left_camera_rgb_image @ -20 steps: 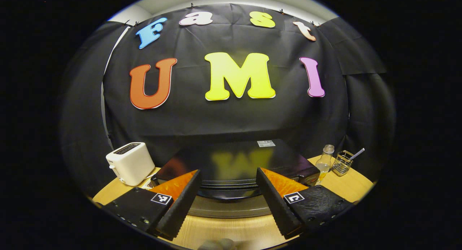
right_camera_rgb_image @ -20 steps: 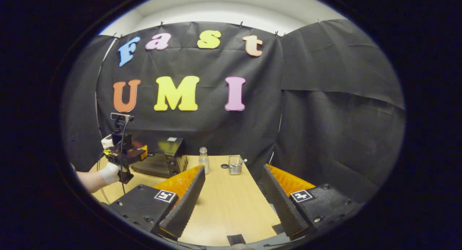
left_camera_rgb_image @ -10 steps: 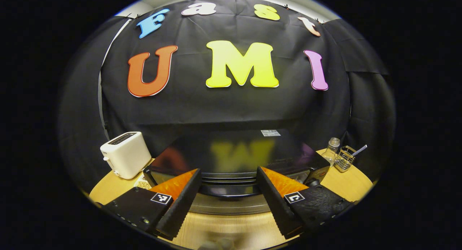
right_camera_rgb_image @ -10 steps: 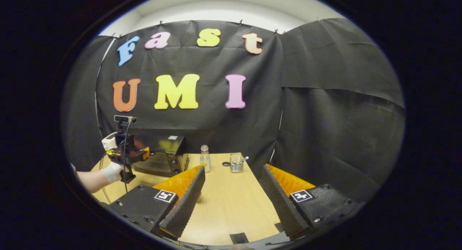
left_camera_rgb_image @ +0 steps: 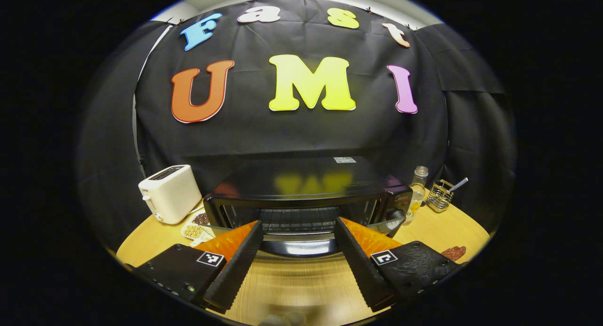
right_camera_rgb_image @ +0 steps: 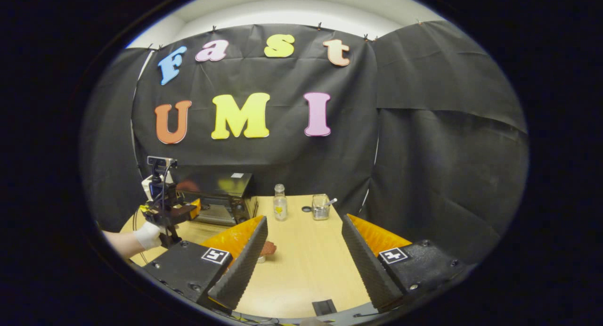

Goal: Open the electric oven with the left hand, put the food in, and close the electric oven.

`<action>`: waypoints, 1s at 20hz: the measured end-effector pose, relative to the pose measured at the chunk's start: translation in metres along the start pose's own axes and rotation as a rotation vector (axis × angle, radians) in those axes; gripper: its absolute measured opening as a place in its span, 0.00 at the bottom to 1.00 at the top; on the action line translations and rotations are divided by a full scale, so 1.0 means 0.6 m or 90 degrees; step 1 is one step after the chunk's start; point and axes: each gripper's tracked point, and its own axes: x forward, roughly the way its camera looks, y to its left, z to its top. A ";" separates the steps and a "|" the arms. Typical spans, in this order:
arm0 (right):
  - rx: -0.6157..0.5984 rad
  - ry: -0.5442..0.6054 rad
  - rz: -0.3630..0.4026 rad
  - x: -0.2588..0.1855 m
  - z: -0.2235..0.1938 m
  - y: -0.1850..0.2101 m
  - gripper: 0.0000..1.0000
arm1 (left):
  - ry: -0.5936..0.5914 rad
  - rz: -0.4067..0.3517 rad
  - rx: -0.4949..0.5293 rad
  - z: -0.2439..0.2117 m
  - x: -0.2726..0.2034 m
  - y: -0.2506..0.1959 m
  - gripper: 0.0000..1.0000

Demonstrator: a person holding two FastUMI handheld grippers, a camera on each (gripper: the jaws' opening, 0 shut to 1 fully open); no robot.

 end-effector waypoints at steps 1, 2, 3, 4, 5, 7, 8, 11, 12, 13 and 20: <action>0.000 0.003 0.003 -0.001 -0.002 0.002 1.00 | 0.004 -0.002 -0.001 -0.008 -0.010 0.000 0.97; -0.001 0.004 0.006 -0.004 -0.005 0.005 1.00 | 0.009 -0.005 0.000 -0.018 -0.018 -0.001 0.97; -0.003 0.005 0.009 -0.005 -0.005 0.008 1.00 | 0.012 -0.006 0.000 -0.028 -0.027 -0.001 0.97; -0.009 0.004 0.010 -0.006 -0.009 0.009 1.00 | 0.018 -0.006 0.001 -0.038 -0.034 -0.001 0.97; -0.016 0.005 0.009 -0.007 -0.012 0.008 1.00 | 0.025 -0.006 0.003 -0.053 -0.044 -0.001 0.97; -0.024 0.009 0.012 -0.011 -0.022 0.012 1.00 | 0.038 -0.006 0.003 -0.075 -0.059 -0.002 0.97; -0.027 0.012 0.015 -0.012 -0.026 0.015 1.00 | 0.044 -0.006 0.003 -0.087 -0.066 -0.003 0.97; -0.036 0.025 0.020 -0.015 -0.039 0.020 1.00 | 0.058 -0.006 0.007 -0.117 -0.079 -0.005 0.97; -0.037 0.028 0.021 -0.017 -0.042 0.020 1.00 | 0.062 -0.006 0.009 -0.127 -0.085 -0.005 0.97; -0.037 0.028 0.021 -0.020 -0.042 0.020 1.00 | 0.068 -0.006 0.010 -0.139 -0.087 -0.006 0.97; -0.039 0.045 0.022 -0.025 -0.058 0.021 1.00 | 0.130 -0.003 0.004 -0.226 -0.102 -0.009 0.97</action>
